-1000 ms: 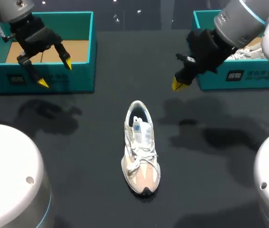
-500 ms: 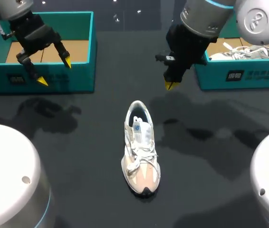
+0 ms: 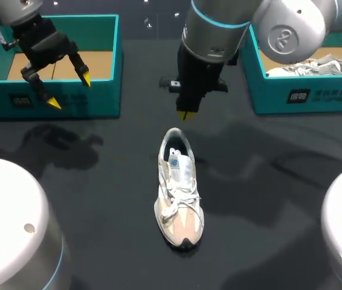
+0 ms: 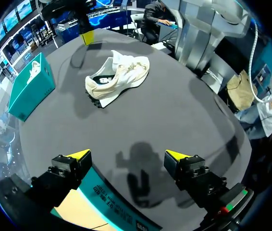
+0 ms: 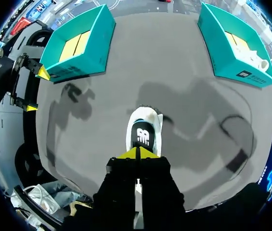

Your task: Take the shoe out of the shoebox, open the shoe tongue, remove and reinsert the insole, then place the shoe into the shoebox

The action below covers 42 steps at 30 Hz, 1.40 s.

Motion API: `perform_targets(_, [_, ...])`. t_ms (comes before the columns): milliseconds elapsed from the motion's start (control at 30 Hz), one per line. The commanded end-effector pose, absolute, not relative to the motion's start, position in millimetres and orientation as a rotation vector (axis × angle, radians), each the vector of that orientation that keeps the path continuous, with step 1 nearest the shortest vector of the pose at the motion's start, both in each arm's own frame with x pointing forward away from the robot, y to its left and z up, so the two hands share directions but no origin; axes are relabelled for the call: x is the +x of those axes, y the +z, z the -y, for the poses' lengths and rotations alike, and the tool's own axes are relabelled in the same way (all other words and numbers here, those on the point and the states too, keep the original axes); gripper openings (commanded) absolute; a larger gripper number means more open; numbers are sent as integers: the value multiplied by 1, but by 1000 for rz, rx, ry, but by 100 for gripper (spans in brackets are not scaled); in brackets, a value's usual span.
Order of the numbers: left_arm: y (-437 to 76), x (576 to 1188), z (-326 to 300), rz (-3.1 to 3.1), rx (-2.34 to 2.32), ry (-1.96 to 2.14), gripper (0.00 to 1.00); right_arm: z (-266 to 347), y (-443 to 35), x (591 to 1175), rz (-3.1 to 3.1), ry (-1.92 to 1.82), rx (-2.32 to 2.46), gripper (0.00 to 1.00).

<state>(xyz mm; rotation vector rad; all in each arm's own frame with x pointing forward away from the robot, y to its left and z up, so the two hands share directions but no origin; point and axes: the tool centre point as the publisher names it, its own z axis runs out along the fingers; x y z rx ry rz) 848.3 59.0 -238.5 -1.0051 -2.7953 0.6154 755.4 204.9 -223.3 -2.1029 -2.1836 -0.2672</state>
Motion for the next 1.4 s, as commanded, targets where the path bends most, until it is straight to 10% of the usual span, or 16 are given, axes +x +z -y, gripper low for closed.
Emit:
perform_targets(33, [-238,849,-59,2794,-1006,613,100,-222,-240,763,2181,-70,-2330,0])
perform_targets(1400, [-238,849,-59,2794,-1006,613,100,-217,-345,754,2137,-23,-2433,0])
